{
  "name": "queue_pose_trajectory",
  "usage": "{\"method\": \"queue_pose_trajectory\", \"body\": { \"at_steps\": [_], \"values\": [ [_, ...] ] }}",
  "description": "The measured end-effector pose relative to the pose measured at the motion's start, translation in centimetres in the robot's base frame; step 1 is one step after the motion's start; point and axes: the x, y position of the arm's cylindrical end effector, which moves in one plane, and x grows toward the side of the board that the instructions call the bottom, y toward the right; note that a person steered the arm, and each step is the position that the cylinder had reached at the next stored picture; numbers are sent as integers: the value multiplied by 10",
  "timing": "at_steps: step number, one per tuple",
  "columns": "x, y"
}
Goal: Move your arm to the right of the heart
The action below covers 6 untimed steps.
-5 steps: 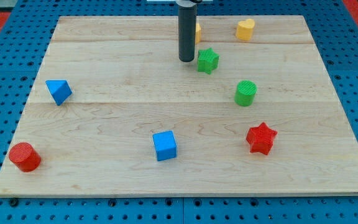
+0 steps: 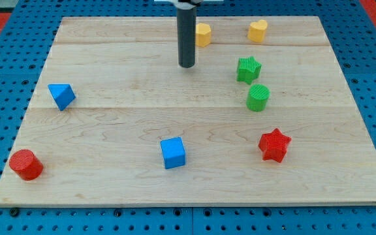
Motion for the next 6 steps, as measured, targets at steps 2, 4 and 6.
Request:
{"method": "queue_pose_trajectory", "body": {
  "at_steps": [2, 4, 6],
  "values": [
    [-64, 104],
    [-68, 112],
    [-83, 213]
  ]
}}
